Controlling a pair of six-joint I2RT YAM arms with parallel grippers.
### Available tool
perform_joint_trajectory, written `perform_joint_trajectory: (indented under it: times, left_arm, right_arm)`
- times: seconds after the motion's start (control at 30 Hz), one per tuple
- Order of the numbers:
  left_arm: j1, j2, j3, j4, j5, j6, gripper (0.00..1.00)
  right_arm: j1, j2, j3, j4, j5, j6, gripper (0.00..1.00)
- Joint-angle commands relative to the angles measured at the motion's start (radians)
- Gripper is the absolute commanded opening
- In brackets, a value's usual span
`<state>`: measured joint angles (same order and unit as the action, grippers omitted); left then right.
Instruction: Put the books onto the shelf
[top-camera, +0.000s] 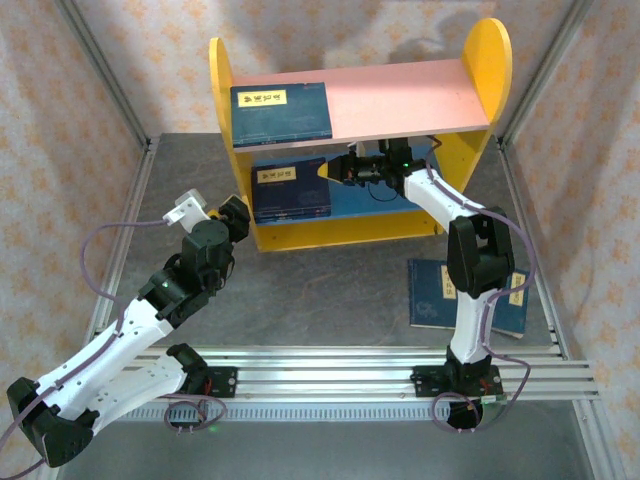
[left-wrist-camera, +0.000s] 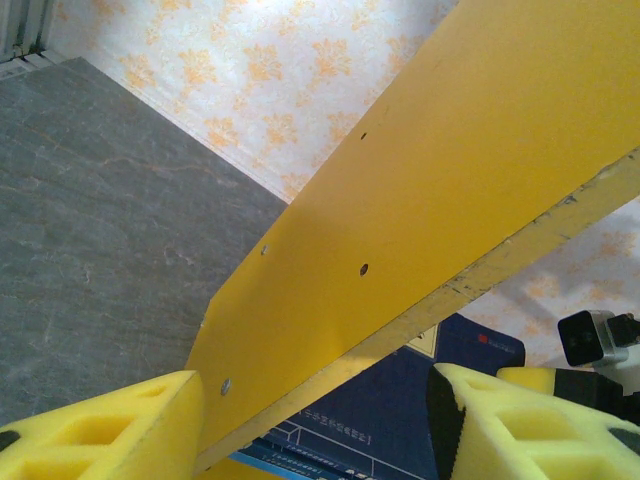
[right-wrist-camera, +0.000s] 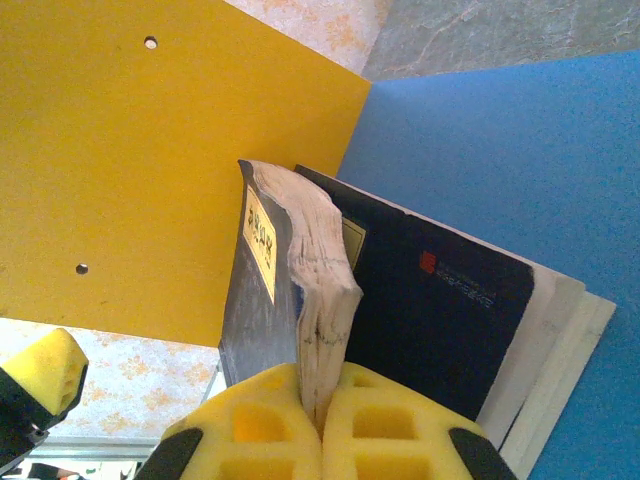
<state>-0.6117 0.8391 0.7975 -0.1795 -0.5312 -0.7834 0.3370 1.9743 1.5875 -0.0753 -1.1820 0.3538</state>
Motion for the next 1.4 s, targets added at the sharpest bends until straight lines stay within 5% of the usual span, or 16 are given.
perform_joint_trajectory:
  times: [0.0,0.77,1.37]
  left_arm:
    - [0.016,-0.018,-0.006,-0.026,-0.001,0.010,0.59]
    - [0.039,0.008,0.006,-0.009,0.029,0.016,0.59]
    - [0.044,0.011,0.009,-0.015,0.035,0.018,0.59]
  right_arm:
    - [-0.003,0.009,0.052,0.017,0.002,-0.021,0.04]
    - [0.006,0.040,0.118,-0.139,-0.032,-0.151,0.09]
    - [0.009,0.062,0.149,-0.183,0.017,-0.163,0.36]
